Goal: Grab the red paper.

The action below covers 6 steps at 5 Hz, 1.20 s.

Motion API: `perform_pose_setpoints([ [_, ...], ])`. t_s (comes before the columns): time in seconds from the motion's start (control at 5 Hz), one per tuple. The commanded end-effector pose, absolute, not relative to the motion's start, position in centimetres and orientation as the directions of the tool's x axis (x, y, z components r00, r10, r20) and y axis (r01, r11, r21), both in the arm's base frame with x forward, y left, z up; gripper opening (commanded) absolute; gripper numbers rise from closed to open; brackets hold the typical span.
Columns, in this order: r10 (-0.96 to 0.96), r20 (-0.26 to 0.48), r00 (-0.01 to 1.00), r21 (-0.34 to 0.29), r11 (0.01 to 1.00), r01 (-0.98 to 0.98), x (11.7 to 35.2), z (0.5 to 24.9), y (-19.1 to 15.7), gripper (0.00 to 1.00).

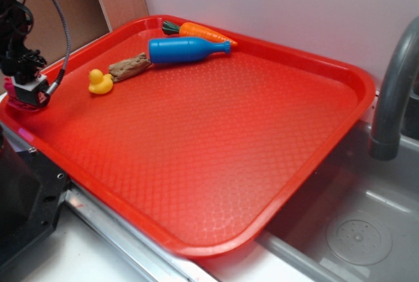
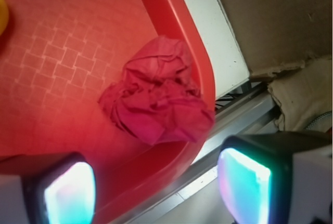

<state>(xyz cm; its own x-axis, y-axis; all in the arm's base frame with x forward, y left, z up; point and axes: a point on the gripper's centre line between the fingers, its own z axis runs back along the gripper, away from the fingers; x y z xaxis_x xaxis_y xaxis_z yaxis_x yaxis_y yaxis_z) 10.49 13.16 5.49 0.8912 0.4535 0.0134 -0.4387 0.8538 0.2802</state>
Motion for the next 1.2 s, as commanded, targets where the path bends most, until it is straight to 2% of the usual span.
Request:
perform_pose_setpoints([
  [0.0, 0.406, 0.049, 0.912, 0.284, 0.87, -0.403, 10.3, 4.3, 15.7, 1.0],
  [0.2, 0.414, 0.041, 0.909, 0.284, 0.868, -0.408, 11.3, 3.4, 16.4, 1.0],
  [0.4, 0.412, 0.014, 0.911, 0.284, 0.872, -0.398, 13.1, 2.1, 15.4, 0.32],
  [0.6, 0.405, -0.004, 0.914, 0.291, 0.875, -0.387, 14.1, 1.9, 14.2, 0.0],
  [0.8, 0.385, 0.008, 0.923, 0.284, 0.884, -0.371, 14.5, 2.9, 13.1, 0.0],
  [1.0, 0.33, 0.074, 0.941, 0.236, 0.911, -0.338, 15.7, 6.9, 10.6, 0.0],
])
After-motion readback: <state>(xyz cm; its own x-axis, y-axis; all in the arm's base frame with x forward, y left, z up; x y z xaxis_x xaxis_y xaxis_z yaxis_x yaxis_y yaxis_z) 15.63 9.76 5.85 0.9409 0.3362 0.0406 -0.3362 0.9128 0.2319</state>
